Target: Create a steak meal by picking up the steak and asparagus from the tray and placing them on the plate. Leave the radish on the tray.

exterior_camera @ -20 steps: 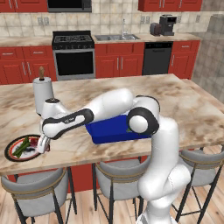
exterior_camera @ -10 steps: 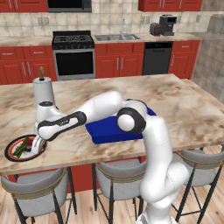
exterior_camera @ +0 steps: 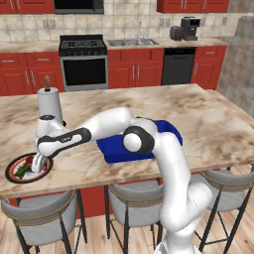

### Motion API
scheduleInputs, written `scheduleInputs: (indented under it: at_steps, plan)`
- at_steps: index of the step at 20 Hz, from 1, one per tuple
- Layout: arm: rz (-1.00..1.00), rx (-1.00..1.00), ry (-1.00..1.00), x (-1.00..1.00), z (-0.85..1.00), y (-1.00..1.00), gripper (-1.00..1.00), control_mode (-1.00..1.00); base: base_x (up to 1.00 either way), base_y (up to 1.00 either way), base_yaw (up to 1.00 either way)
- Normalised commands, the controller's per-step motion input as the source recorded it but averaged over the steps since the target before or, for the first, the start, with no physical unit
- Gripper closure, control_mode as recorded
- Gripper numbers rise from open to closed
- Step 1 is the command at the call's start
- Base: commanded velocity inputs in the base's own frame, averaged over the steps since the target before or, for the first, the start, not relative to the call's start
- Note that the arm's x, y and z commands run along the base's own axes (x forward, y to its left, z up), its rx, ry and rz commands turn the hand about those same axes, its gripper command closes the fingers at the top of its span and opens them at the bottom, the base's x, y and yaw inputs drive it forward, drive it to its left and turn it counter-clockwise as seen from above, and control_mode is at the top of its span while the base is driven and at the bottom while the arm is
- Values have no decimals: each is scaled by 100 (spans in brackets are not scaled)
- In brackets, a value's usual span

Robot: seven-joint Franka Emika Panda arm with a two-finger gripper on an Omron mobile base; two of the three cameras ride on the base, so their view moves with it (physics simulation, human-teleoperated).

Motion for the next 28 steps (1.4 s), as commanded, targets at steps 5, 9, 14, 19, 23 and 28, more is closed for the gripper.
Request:
scheduleInputs:
  at_steps: [5, 9, 14, 19, 23, 28]
  plan:
    - [0, 0, 0, 22, -26, 16, 100, -100, 0, 0, 0]
    - [0, -1, 0, 18, -29, 27, 100, -100, 0, 0, 0]
    - [0, -1, 0, 7, -15, 17, -100, -100, 0, 0, 0]
    - [0, 0, 0, -12, 0, -1, -100, -100, 0, 0, 0]
    - [0, 0, 0, -29, 0, -13, -100, -100, 0, 0, 0]
    - [0, 0, 0, -26, 2, -18, -100, -100, 0, 0, 0]
